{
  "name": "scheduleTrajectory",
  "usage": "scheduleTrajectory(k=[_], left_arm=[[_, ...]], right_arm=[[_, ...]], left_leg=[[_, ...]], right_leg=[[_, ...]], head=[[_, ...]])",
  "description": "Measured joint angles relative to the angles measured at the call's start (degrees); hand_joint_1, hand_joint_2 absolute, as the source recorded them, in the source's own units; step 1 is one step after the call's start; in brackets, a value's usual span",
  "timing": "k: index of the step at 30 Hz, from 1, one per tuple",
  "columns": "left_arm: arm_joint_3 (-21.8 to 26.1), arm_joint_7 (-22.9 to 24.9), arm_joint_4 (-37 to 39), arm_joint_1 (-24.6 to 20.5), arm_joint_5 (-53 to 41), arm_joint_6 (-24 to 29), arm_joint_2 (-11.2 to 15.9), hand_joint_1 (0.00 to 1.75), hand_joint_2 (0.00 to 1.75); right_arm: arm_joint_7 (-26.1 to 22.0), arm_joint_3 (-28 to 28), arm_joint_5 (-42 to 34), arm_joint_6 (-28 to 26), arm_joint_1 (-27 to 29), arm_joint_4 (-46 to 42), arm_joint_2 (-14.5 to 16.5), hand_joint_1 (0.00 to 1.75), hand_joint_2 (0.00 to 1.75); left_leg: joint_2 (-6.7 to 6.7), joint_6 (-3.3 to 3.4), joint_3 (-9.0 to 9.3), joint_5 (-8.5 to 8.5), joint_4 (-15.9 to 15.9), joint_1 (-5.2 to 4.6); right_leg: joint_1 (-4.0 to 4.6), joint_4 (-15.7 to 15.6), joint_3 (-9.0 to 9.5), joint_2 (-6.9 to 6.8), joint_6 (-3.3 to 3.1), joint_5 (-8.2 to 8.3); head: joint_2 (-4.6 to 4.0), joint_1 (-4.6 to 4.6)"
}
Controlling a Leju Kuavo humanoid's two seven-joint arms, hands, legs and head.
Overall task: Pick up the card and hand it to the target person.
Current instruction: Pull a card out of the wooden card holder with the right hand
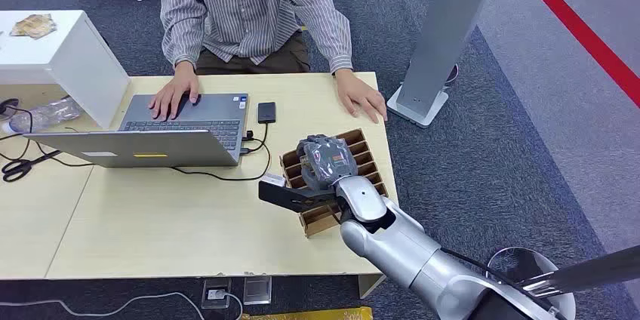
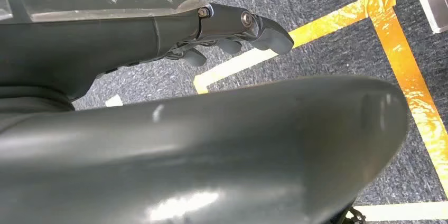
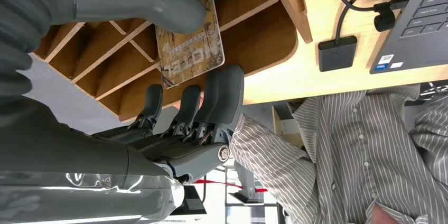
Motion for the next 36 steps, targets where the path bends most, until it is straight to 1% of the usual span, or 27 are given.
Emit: scheduleTrajectory(k=[4,8,10,20,26,30,36], left_arm=[[0.00,-0.05,0.00,0.00,0.01,-0.09,0.00,0.00,0.00],[0.00,-0.31,0.00,-0.01,0.02,-0.16,0.00,0.00,0.00],[0.00,-0.35,0.00,-0.01,0.03,-0.16,0.00,0.00,0.00],[0.00,-0.74,0.00,-0.04,0.04,-0.67,0.02,0.00,0.00],[0.00,-0.86,0.00,-0.04,0.04,-0.85,0.02,0.00,0.00],[0.00,-1.02,0.00,-0.04,0.04,-1.27,0.03,0.00,1.75],[0.01,-2.68,0.00,-0.03,0.10,-2.42,0.07,0.00,1.75]], right_arm=[[-0.16,0.00,-0.08,-0.02,0.02,0.33,0.00,0.97,1.75],[-0.46,0.02,-0.51,-0.24,0.02,0.86,0.02,1.22,1.75],[-0.47,0.01,-0.67,-0.43,0.00,1.11,0.03,1.28,1.75],[-0.32,-0.01,-0.72,-0.99,-0.31,1.77,0.04,1.30,1.75],[-0.02,-0.08,-0.70,-1.26,-0.65,1.87,0.03,1.42,1.75],[-0.02,-0.09,-0.69,-1.23,-0.71,1.86,0.01,1.40,1.75],[-0.37,-0.09,-0.69,-1.22,-0.71,1.87,0.00,1.40,1.75]], left_leg=[[0.00,0.00,0.00,0.00,0.00,0.00],[0.00,0.00,-0.01,0.00,0.00,0.00],[0.00,0.00,0.00,0.00,0.00,0.00],[0.00,0.00,0.04,0.00,0.00,0.00],[0.00,0.00,0.05,0.00,0.00,0.00],[0.00,0.00,0.04,0.00,0.00,0.00],[0.00,0.00,0.04,0.00,0.00,0.00]], right_leg=[[0.00,0.00,0.00,0.00,0.00,0.00],[0.00,0.00,0.00,0.00,0.00,0.00],[0.00,0.00,0.00,0.00,0.00,0.00],[0.00,0.00,0.03,0.00,0.00,0.00],[0.00,0.00,0.03,0.00,0.00,0.00],[0.00,0.00,0.03,0.00,0.00,0.00],[0.00,0.00,0.03,0.00,0.00,0.00]], head=[[0.00,-0.02],[0.01,-0.02],[0.00,-0.02],[0.00,0.00],[0.01,-0.02],[0.01,-0.01],[0.01,-0.01]])
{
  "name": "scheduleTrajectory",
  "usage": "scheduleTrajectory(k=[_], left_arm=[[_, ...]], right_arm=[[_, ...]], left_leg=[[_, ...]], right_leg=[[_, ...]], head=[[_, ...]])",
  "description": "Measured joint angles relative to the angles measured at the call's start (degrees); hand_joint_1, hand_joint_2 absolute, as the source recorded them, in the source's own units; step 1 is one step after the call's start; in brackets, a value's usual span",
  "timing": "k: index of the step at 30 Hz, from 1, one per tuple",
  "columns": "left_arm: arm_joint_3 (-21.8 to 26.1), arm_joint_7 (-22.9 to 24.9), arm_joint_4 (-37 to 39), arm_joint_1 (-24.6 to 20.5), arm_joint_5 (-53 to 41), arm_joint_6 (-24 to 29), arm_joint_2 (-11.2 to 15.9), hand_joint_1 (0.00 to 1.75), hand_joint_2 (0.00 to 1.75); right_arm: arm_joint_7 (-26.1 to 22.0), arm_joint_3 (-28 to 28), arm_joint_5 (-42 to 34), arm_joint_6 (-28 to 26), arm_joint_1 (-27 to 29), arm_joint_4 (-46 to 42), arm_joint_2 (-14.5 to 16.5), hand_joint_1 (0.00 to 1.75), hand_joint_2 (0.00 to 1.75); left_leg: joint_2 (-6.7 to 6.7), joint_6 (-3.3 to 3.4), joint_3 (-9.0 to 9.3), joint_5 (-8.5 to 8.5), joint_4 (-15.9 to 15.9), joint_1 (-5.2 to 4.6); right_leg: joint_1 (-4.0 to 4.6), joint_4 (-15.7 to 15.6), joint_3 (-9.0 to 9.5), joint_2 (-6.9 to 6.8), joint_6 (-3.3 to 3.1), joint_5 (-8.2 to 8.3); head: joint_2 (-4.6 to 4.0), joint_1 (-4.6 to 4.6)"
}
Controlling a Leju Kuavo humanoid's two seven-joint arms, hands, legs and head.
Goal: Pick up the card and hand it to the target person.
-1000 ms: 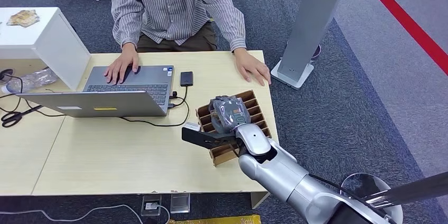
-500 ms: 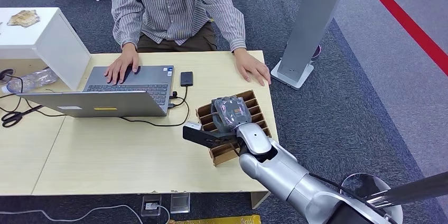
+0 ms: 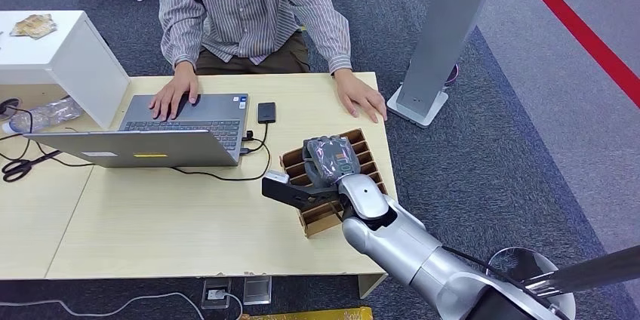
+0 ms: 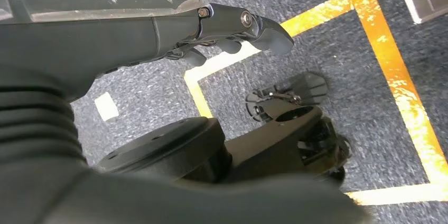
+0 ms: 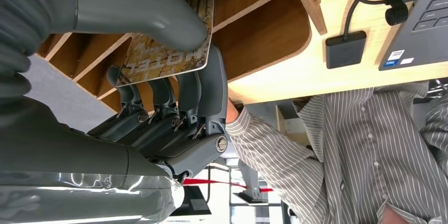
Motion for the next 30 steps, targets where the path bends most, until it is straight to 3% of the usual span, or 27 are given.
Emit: scheduleTrajectory(k=[11,20,30], left_arm=[[0.04,-0.07,0.00,0.06,0.82,0.03,0.00,0.00,1.75],[0.06,0.23,0.01,0.31,0.91,-0.04,0.13,0.00,1.75],[0.12,-0.03,0.00,0.86,1.80,-0.39,0.44,0.00,1.75]], right_arm=[[-1.39,-0.03,-2.20,1.25,-0.24,-0.30,0.00,1.40,1.75],[-2.91,-1.56,-17.49,13.46,-2.35,-6.35,-1.27,1.40,1.75],[2.76,-3.82,-20.02,19.38,-6.78,-18.87,-4.82,1.40,1.75]], left_leg=[[0.00,0.00,-0.01,0.00,0.00,0.00],[0.00,0.00,-0.01,0.00,0.00,0.00],[0.01,0.00,0.00,0.00,0.01,0.00]], right_leg=[[0.00,0.00,0.00,0.00,0.00,0.00],[0.00,0.00,-0.02,0.00,0.00,0.00],[0.00,0.00,-0.03,0.01,0.00,0.00]], head=[[-0.01,-0.02],[0.00,0.00],[0.00,0.00]])
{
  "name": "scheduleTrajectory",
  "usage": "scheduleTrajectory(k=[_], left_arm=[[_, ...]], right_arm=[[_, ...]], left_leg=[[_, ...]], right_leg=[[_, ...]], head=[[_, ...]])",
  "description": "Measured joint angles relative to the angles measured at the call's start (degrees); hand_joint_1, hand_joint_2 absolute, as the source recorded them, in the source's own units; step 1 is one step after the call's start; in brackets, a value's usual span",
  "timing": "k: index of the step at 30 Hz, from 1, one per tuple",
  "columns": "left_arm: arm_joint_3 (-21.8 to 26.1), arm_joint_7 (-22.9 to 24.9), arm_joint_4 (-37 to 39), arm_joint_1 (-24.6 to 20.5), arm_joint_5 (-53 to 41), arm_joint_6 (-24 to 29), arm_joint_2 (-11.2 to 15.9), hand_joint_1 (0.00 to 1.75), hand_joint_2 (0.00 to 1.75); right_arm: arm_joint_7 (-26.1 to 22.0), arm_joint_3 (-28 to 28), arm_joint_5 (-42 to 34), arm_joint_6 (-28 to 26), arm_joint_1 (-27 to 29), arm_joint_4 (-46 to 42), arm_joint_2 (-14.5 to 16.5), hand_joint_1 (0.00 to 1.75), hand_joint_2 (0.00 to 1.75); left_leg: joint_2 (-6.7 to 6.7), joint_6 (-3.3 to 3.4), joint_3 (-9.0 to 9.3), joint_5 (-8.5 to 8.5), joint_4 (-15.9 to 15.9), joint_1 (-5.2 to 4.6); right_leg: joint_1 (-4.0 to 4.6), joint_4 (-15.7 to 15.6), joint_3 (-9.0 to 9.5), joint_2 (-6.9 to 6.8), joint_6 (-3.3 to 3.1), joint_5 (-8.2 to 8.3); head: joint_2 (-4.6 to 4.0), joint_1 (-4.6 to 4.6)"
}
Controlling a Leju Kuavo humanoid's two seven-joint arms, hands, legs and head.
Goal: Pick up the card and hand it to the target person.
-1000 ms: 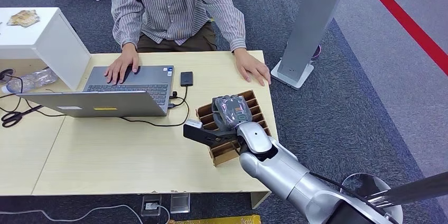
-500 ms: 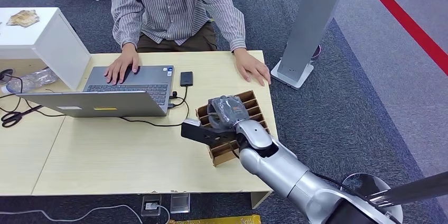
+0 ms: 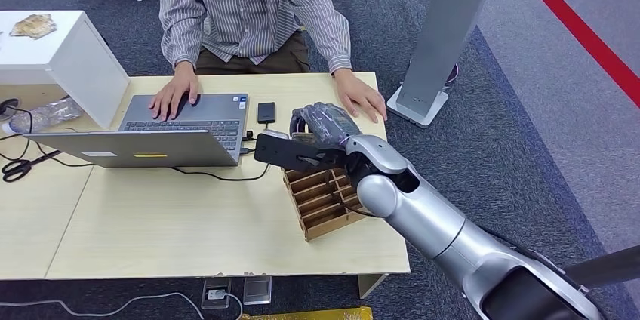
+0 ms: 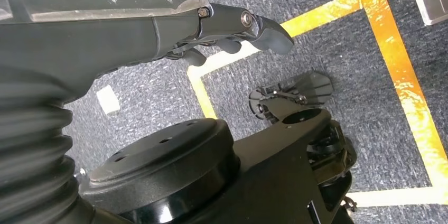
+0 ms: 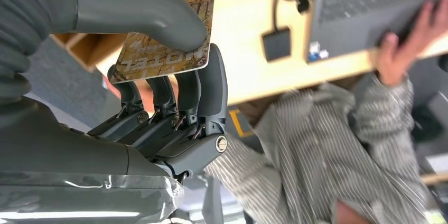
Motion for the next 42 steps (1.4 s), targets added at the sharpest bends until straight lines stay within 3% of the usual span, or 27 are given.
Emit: scheduleTrajectory(k=[4,9,19,23,30,34,35,39,42], left_arm=[[0.09,-0.05,0.00,0.07,0.12,-0.19,0.02,0.00,1.75],[0.25,-0.11,0.00,-0.09,-0.01,-0.26,-0.01,0.00,1.75],[0.20,-0.11,0.00,-1.57,-1.38,-0.67,-0.40,0.00,1.75],[0.19,-0.01,0.00,-1.95,-1.56,-0.67,-0.60,0.00,1.75],[0.18,0.37,0.00,-1.99,-1.60,-0.40,-0.66,0.00,1.75],[0.18,0.22,0.00,-1.97,-1.71,-0.60,-0.66,0.00,1.75],[0.17,0.02,0.00,-1.97,-1.87,-0.86,-0.64,0.00,1.75],[0.14,-1.97,0.00,-1.93,-2.09,-1.84,-0.60,0.00,0.00],[0.15,-2.23,0.00,-1.87,-1.64,-1.51,-0.58,0.00,0.00]], right_arm=[[-0.69,-0.94,1.64,-2.18,-0.69,-4.33,-0.91,1.40,1.75],[-6.08,-1.95,4.05,-9.29,-0.31,-7.11,-1.20,1.40,1.75],[-23.59,-4.15,2.80,-35.10,1.54,-0.61,1.25,1.40,1.75],[-25.02,-4.73,2.28,-39.06,1.52,4.13,2.61,1.40,1.75],[-25.03,-4.71,2.68,-41.12,1.34,9.53,4.43,1.40,1.75],[-25.08,-4.62,1.72,-41.64,1.26,11.43,5.00,0.00,1.75],[-25.13,-4.59,1.52,-41.72,1.20,11.78,5.10,0.00,1.75],[-25.44,-4.29,0.94,-41.92,0.88,13.09,5.52,0.00,1.75],[-25.70,-4.09,0.52,-42.05,0.87,13.78,5.78,0.00,1.75]], left_leg=[[0.00,0.00,0.00,0.00,0.00,0.00],[0.00,0.00,-0.01,0.00,0.00,0.00],[-0.01,0.00,-0.02,0.00,0.00,0.00],[-0.01,0.00,-0.03,0.00,0.00,0.00],[-0.02,0.00,-0.05,0.00,-0.01,0.00],[-0.02,0.00,-0.05,0.00,-0.01,0.00],[-0.02,0.00,-0.05,0.00,-0.01,0.00],[-0.02,0.00,-0.04,0.00,0.00,0.00],[-0.02,0.00,-0.05,0.00,0.00,0.00]], right_leg=[[0.00,0.00,0.00,0.00,0.00,0.00],[0.00,0.00,0.00,0.00,0.00,0.00],[0.00,0.00,0.02,0.00,0.00,0.00],[0.00,0.00,0.02,-0.01,0.00,0.00],[0.00,0.01,0.00,-0.02,0.00,0.00],[0.00,0.01,0.01,-0.02,0.00,0.00],[0.00,0.01,0.01,-0.02,0.00,0.00],[0.00,0.01,0.01,-0.01,0.00,0.00],[0.00,0.01,0.00,-0.01,0.00,0.00]], head=[[-0.01,-0.01],[0.00,-0.01],[0.00,0.01],[0.00,0.01],[0.00,-0.04],[-0.01,-0.01],[-0.01,0.02],[-0.01,0.04],[-0.01,0.02]])
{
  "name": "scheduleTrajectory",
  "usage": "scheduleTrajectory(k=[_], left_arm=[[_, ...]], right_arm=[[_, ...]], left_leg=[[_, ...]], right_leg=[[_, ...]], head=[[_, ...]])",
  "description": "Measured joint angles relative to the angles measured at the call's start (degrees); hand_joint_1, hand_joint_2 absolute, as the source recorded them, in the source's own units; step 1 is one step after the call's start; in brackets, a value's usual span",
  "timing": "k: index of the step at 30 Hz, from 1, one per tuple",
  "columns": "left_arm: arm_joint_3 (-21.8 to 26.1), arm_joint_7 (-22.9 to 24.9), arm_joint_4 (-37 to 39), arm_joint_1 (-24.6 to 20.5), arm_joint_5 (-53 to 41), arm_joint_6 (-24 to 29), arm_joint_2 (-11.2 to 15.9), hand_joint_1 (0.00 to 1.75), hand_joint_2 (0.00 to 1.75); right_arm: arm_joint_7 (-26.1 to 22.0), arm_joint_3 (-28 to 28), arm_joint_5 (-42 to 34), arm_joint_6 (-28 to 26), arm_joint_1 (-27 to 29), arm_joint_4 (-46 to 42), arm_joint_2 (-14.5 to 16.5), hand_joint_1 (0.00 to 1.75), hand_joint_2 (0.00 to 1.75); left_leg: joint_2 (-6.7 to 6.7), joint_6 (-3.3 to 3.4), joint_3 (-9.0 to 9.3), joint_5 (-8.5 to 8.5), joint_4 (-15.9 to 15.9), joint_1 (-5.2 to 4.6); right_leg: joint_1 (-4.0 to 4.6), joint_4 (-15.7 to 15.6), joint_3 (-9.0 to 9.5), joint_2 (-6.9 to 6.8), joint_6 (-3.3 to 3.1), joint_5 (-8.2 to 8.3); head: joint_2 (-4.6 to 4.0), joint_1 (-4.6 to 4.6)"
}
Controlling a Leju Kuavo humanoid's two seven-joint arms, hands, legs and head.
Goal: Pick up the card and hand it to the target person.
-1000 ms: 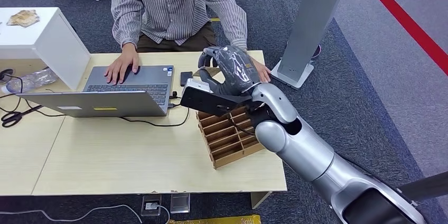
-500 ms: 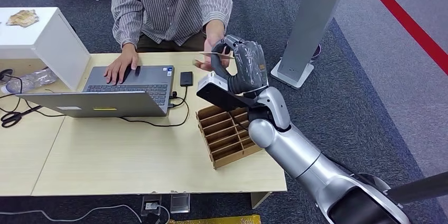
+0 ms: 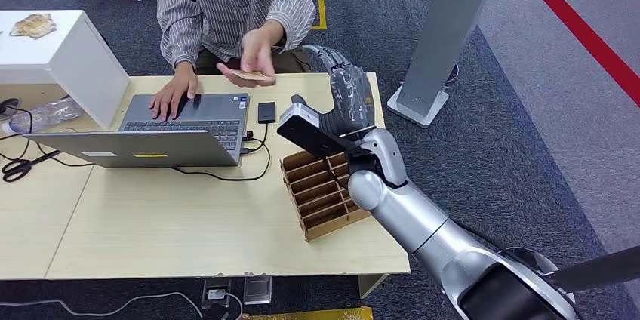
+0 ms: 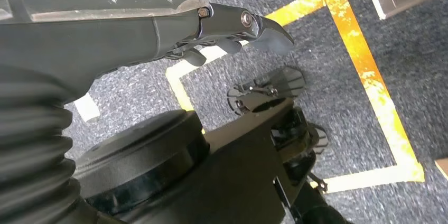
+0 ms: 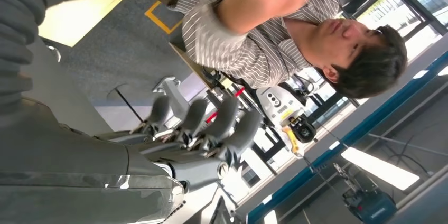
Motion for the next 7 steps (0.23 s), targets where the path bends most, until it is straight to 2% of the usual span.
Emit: scheduleTrajectory(k=[7], left_arm=[[0.28,-0.10,0.00,0.90,1.37,1.69,0.03,0.00,0.00]], right_arm=[[-1.18,0.31,-8.41,0.80,1.06,-0.03,-0.09,0.00,1.75]], left_leg=[[0.01,0.00,0.01,0.00,0.00,0.00]], right_leg=[[0.00,0.00,-0.02,0.00,0.00,0.00]], head=[[0.00,-0.03]])
